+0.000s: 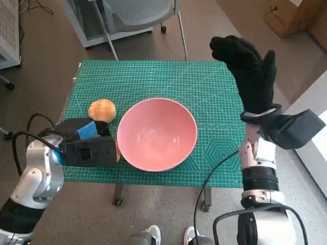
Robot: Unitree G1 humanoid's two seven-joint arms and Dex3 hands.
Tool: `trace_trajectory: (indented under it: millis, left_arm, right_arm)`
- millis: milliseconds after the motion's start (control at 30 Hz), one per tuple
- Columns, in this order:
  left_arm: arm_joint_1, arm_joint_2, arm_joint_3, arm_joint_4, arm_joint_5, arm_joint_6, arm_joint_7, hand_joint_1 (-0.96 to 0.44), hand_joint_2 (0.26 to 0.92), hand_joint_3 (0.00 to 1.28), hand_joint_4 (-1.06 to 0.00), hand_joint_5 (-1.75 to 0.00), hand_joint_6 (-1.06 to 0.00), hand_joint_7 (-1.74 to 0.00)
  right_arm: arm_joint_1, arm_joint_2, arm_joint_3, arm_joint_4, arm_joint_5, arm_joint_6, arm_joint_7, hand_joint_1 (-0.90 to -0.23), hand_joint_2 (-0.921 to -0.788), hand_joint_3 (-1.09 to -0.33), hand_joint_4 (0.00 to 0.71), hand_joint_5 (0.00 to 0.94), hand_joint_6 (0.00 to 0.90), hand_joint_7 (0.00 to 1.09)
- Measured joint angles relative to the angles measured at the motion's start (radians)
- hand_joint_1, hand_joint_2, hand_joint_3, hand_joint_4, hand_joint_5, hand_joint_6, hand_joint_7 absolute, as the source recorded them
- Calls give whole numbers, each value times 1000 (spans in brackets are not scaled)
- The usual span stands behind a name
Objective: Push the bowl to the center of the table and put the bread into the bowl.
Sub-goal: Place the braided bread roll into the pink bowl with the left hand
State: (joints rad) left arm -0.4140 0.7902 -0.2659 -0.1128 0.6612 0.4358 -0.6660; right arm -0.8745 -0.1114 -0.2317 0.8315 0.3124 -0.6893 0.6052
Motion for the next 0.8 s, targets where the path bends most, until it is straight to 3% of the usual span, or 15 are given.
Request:
trace_trajectory:
  millis: [167, 267, 800]
  left_arm:
    - [7, 1, 34, -41, -2, 0, -1, 3, 886, 140, -656, -1289, -651, -1069]
    - [13, 1, 53, -59, -5, -1, -1, 2, 908, 92, -678, -1238, -638, -1102]
    - [25, 4, 154, -123, -37, -19, -1, 3, 912, 46, -730, -1172, -671, -1075]
  right_arm:
    - [2, 0, 0, -2, 0, 0, -1, -566, -921, -540, 245, 1, 350, 7]
    - [5, 0, 0, -5, 0, 0, -5, -566, -921, -540, 245, 1, 351, 8]
    - [12, 1, 0, -6, 0, 1, -9, -566, -921, -539, 246, 1, 356, 8]
